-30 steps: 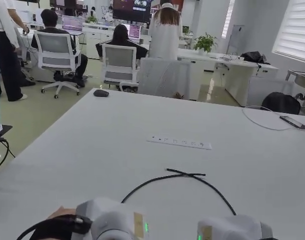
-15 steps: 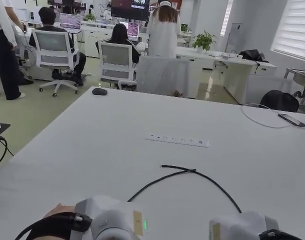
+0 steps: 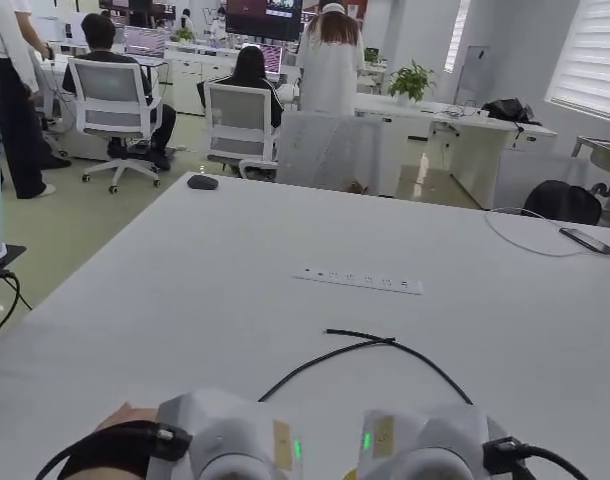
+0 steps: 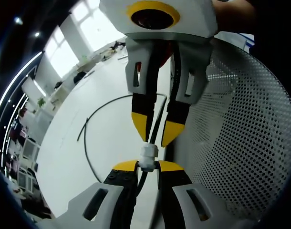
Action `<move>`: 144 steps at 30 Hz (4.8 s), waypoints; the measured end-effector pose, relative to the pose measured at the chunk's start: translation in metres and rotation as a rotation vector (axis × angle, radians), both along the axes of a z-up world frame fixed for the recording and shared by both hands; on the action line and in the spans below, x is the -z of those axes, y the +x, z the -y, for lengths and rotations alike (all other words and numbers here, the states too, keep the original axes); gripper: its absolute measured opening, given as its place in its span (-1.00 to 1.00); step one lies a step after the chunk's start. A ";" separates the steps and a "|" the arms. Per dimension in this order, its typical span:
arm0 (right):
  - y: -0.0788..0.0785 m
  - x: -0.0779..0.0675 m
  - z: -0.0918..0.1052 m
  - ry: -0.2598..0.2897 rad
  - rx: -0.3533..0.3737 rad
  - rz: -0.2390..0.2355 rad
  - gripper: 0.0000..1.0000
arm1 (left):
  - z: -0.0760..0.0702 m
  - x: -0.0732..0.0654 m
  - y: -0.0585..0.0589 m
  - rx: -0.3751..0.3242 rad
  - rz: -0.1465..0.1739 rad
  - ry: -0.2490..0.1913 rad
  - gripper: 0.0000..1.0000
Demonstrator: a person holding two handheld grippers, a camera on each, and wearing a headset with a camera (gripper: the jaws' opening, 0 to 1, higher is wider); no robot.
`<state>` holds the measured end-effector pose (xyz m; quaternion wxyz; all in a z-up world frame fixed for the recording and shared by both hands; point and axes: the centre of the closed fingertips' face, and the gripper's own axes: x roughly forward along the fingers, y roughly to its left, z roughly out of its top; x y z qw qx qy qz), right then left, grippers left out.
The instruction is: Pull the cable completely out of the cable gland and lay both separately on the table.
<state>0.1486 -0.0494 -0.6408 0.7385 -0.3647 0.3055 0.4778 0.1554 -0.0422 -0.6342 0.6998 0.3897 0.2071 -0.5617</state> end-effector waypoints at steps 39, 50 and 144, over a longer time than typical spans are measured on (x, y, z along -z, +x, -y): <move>-0.004 0.031 0.085 -0.199 0.140 -0.110 -0.54 | -0.004 0.004 0.001 -0.009 0.004 0.025 -0.68; -0.001 -0.002 0.007 0.073 0.087 -0.074 -0.61 | -0.004 0.005 0.001 0.002 0.022 0.044 -0.68; -0.001 0.007 0.002 0.036 0.029 -0.110 -0.92 | -0.008 0.006 0.006 -0.027 0.030 0.054 -0.68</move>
